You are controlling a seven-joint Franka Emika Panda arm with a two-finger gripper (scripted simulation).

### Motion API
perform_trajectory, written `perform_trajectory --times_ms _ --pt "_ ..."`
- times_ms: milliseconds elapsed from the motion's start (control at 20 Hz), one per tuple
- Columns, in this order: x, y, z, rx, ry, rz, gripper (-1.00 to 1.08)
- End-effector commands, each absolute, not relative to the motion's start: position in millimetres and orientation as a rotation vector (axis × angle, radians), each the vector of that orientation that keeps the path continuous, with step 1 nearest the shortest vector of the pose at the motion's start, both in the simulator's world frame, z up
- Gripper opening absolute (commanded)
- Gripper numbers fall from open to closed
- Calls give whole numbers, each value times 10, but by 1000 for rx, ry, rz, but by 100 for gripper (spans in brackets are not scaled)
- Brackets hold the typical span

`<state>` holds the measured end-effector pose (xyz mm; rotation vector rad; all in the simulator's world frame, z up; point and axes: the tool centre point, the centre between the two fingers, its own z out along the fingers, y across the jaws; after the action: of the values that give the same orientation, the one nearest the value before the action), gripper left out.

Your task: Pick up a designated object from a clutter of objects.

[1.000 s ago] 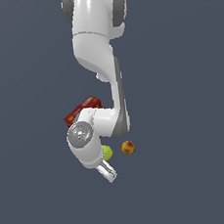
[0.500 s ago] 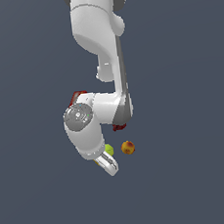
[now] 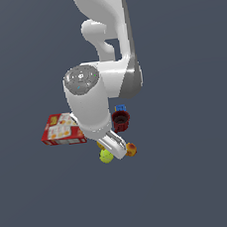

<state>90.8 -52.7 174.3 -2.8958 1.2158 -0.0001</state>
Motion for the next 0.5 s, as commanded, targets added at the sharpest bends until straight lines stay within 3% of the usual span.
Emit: perform_trajectory --times_ms 0,450 --pt "828 -459 2026 -2896 1216 -1 -100" --pt "566 -214 3039 -2897 1217 -1 -100"
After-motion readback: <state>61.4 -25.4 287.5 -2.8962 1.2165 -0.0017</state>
